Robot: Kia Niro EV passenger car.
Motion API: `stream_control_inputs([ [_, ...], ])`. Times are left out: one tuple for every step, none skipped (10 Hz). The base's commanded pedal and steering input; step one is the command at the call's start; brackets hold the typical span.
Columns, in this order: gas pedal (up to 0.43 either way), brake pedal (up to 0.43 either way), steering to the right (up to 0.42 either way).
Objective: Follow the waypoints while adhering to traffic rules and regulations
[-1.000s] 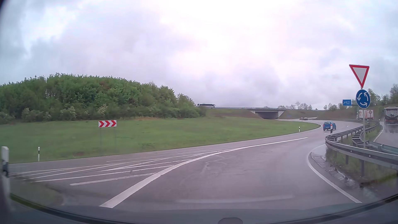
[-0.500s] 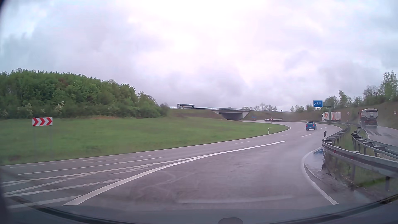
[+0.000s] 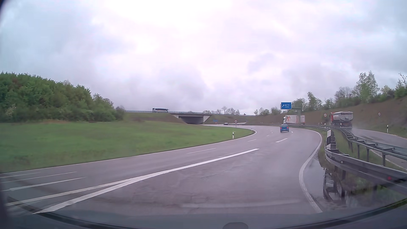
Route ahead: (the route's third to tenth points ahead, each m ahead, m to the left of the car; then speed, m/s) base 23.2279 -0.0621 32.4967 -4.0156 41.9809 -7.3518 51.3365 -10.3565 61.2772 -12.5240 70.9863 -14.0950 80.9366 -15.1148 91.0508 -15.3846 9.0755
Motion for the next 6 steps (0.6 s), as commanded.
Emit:
stream_control_inputs([
  [0.138,0.0,0.173],
  [0.177,0.0,0.168],
  [0.22,0.0,0.162],
  [0.24,0.0,0.154],
  [0.248,0.0,0.15],
  [0.268,0.0,0.146],
])
